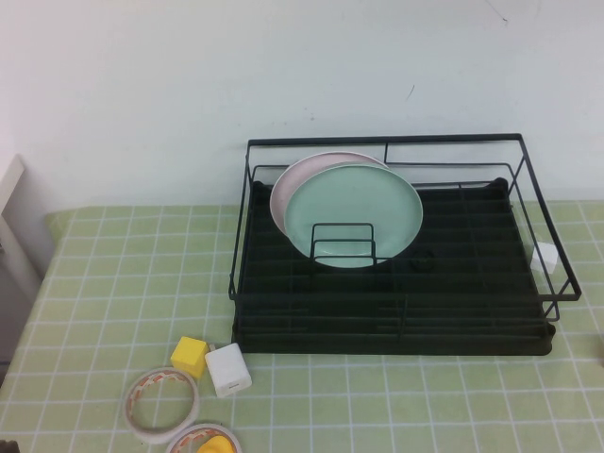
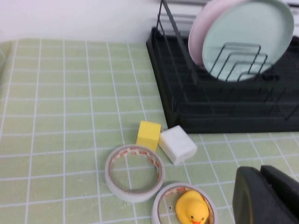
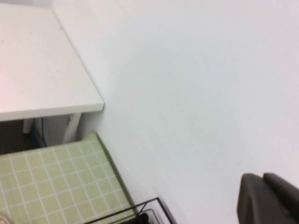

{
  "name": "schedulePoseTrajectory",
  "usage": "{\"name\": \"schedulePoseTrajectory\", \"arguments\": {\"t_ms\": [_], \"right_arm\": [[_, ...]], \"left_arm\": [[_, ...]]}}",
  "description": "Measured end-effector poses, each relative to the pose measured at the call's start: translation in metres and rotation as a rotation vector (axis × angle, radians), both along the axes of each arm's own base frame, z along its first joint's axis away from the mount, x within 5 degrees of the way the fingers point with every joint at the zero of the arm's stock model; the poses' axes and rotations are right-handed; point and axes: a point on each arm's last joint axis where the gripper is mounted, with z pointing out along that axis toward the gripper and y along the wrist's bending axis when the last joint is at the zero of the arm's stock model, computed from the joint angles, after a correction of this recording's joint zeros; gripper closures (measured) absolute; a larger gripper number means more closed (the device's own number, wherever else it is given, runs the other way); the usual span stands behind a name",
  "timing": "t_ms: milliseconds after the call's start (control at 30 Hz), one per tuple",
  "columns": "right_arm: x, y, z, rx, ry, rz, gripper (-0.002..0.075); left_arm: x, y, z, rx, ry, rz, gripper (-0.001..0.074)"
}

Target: Place plate on rack

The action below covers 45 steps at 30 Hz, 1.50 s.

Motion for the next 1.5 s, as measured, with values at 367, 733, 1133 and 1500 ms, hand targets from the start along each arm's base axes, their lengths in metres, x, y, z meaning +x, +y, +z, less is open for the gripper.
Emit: {"name": "schedulePoseTrajectory", "arguments": {"t_ms": [367,733,1133,1500], "right_arm": [[-0.068,-0.023,0.023,-0.004,-0.041,-0.026,0.0718],[-0.168,-0.059,-0.037,-0.091,0.104,-0.085,0.0718],[-0.255,-0.111,-0.164,-0.047,0.242,-0.428,0.0718],[-0.268,-0.119,-0.254,0.129,0.079,-0.486,0.0718]], "left_arm": [[-0.001,0.0,-0.001,0.003,0.014,-0.004,0.0736],[-0.001,0.0,-0.001,0.003,0.014,-0.004,0.0736],[-0.001,0.0,-0.001,0.003,0.014,-0.004,0.0736],[-0.001,0.0,-0.001,0.003,0.013,-0.004,0.0736]]}}
